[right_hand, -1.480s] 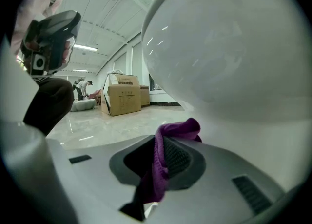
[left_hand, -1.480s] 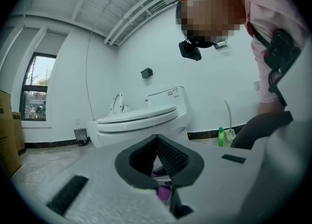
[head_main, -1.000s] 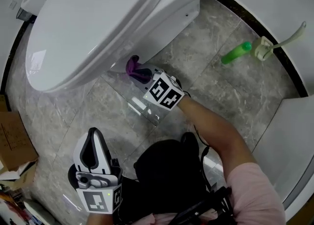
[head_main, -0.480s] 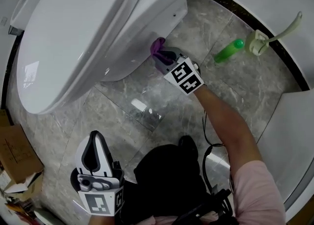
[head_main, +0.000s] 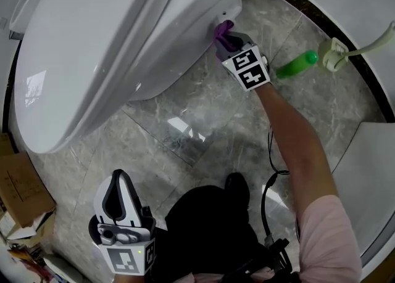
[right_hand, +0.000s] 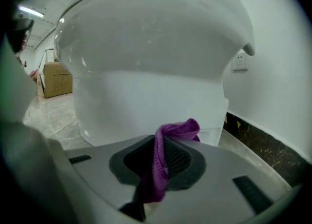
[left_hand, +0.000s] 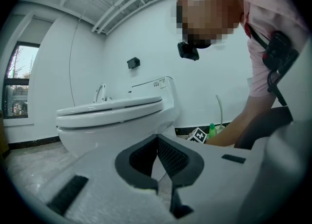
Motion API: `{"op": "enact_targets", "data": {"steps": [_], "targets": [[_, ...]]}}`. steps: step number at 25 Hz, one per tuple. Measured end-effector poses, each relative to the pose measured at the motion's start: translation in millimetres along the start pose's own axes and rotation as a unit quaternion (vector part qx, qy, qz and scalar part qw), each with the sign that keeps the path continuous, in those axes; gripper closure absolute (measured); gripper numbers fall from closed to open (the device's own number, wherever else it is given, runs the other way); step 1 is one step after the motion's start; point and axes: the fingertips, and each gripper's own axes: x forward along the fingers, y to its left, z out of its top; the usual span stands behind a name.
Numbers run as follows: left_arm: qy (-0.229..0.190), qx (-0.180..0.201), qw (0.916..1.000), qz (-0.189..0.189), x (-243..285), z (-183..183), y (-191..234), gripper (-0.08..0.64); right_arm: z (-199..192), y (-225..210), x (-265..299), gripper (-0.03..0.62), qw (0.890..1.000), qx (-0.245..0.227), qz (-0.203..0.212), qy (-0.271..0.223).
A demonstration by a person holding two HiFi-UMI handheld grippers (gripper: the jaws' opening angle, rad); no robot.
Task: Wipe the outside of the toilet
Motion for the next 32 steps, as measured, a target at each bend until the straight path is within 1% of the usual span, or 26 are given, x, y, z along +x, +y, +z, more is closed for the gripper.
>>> {"op": "enact_targets", "data": {"steps": [3, 5, 13, 18, 24, 32], "targets": [[-0.003, -0.006, 1.0, 0.007, 3, 0, 5, 0.552, -1, -13, 12, 0.535, 1.0, 0.001, -0.017, 0.004], [0.003, -0.006, 0.9999, 0.01, 2, -2, 9, 0.552, 1, -17, 19, 0.534, 1.0, -0.001, -0.024, 0.002], [0.026, 0.003, 0.9995, 0.018, 2, -12, 12, 0.552, -4, -19, 30, 0.535, 1.0, 0.004, -0.026, 0.006], [0.025, -0.008, 0.9996, 0.006, 6, -13, 6, 0.552, -12, -24, 36, 0.535, 1.0, -0.002, -0.025, 0.007], [0.028, -0.009, 0.9995, 0.012, 3, -16, 7, 0.552, -10, -12, 44, 0.534, 1.0, 0.011, -0.009, 0.004], [0.026, -0.013, 0.9995, 0.012, 0, -14, 7, 0.552, -14, 16, 52, 0.535, 0.999, 0.022, 0.029, 0.007]]}}
